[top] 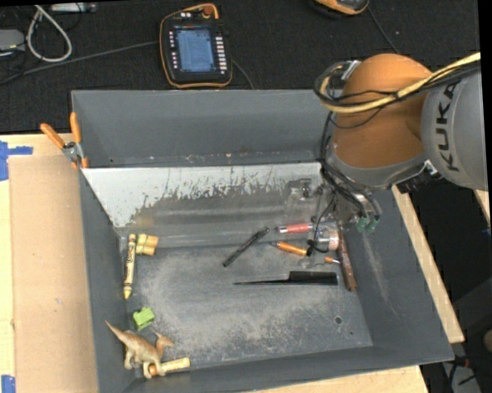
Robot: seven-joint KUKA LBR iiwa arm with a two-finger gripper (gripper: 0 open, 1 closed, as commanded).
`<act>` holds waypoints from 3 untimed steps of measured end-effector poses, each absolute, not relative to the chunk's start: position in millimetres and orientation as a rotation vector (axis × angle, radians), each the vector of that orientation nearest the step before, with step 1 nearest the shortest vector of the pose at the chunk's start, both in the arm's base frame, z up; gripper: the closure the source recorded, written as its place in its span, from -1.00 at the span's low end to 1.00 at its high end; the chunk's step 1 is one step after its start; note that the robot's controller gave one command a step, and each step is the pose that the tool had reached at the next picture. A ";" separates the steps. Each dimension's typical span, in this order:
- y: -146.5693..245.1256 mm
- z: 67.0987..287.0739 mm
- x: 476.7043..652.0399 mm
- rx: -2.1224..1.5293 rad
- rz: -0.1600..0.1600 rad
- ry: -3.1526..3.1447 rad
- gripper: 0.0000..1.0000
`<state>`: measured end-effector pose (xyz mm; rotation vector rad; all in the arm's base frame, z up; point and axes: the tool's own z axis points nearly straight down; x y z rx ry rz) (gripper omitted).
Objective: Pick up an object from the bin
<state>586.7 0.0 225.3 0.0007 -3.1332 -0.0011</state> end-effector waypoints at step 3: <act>-27.8 149.0 571.1 -0.142 -0.004 -3.148 -1.00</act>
Offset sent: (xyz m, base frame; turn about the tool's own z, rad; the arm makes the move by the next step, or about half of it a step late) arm -0.0113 -0.0340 -0.1553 0.0697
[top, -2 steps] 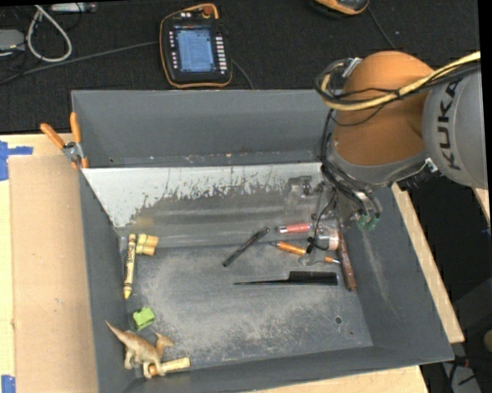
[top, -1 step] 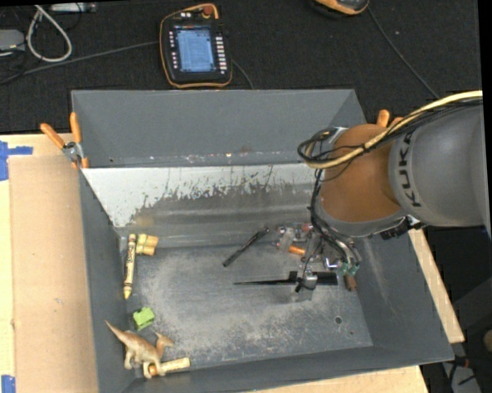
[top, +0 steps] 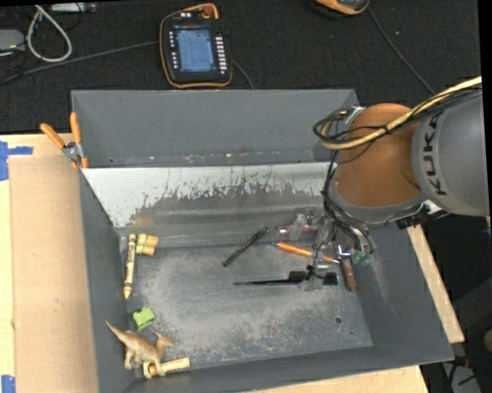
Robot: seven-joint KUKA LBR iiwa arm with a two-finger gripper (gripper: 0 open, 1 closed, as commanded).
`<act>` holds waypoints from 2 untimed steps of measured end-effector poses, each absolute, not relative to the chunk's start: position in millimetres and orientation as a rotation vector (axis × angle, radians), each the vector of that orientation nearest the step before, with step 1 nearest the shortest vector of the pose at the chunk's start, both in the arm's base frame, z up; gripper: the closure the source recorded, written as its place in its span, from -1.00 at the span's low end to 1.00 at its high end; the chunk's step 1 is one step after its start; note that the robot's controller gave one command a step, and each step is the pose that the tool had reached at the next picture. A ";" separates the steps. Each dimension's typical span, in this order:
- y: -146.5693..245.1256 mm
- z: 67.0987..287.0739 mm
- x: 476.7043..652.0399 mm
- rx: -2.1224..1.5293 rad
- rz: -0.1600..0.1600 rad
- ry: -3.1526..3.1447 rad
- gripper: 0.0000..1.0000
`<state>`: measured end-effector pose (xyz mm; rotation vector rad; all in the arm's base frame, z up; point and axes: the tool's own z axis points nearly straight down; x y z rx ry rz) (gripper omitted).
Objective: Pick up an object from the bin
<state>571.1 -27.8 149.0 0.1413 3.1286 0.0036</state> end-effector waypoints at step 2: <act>-31.4 68.6 558.6 0.554 0.007 3.083 -1.00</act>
Offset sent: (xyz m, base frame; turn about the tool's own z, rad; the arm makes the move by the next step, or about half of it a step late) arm -0.0119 -0.0046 -0.0790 0.2686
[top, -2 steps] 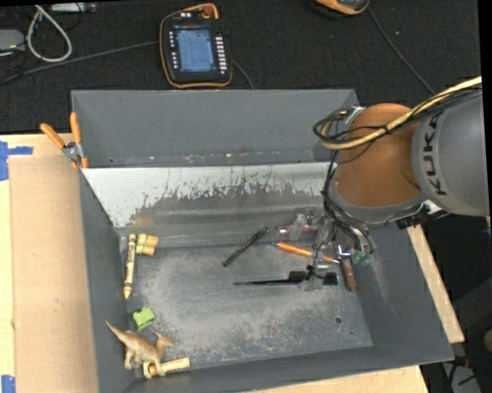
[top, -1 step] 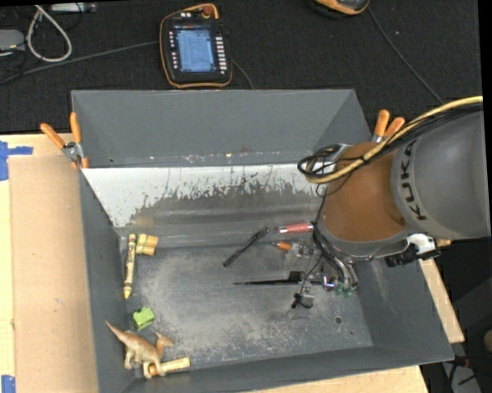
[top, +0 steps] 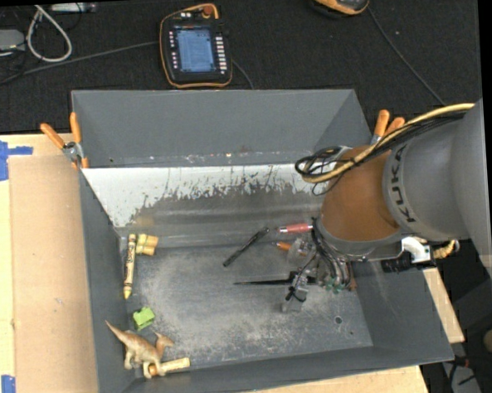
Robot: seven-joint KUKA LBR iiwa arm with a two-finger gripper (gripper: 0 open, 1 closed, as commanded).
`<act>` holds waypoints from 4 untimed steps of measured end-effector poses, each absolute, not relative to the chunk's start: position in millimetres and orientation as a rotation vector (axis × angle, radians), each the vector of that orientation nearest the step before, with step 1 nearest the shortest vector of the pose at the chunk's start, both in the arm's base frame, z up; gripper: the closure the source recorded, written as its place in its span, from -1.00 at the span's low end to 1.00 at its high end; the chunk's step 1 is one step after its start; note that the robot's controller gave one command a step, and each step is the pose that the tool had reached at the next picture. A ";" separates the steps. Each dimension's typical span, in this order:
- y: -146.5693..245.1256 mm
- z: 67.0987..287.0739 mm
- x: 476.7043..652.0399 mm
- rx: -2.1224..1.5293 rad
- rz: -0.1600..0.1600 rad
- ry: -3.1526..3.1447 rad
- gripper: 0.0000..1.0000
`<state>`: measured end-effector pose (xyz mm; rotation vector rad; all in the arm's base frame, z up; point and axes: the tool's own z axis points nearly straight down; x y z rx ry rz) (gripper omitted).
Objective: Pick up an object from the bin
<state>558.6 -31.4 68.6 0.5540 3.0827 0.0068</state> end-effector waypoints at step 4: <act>-50.8 127.2 542.2 0.451 0.003 3.131 1.00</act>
Offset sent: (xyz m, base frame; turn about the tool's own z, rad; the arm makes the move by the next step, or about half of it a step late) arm 0.0000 0.0000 0.0000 0.0000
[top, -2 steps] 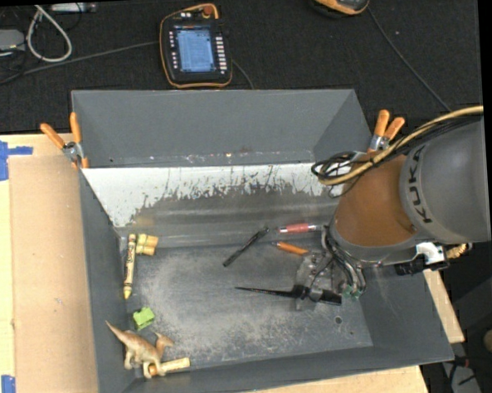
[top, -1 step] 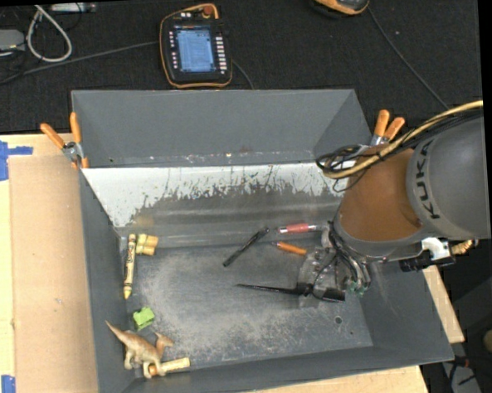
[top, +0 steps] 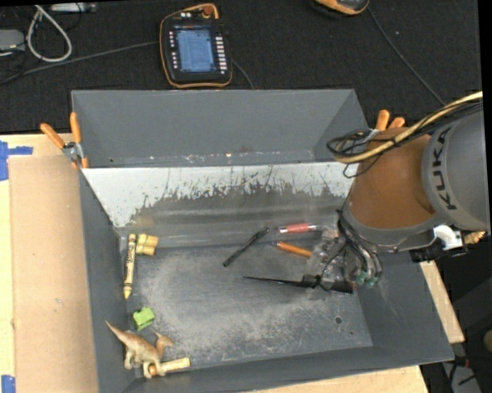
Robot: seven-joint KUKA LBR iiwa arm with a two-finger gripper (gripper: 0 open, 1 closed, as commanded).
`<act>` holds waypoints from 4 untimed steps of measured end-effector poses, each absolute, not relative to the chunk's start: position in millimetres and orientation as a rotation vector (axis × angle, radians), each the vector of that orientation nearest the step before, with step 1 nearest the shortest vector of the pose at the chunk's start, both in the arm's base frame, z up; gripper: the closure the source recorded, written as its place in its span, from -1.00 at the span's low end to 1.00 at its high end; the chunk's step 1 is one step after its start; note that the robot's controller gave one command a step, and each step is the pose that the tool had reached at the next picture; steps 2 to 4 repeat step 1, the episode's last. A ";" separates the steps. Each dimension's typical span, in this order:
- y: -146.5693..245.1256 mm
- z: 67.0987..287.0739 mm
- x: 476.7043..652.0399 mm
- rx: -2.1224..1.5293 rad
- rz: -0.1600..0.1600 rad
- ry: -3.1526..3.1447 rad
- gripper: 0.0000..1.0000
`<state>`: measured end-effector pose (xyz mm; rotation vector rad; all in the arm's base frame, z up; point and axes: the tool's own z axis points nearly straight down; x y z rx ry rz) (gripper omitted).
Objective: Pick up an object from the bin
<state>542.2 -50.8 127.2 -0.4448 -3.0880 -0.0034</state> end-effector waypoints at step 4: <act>-51.1 153.0 543.9 -0.444 -0.005 -3.094 1.00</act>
Offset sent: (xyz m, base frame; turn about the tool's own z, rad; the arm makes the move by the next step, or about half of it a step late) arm 0.0018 -0.0002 0.0602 -0.0007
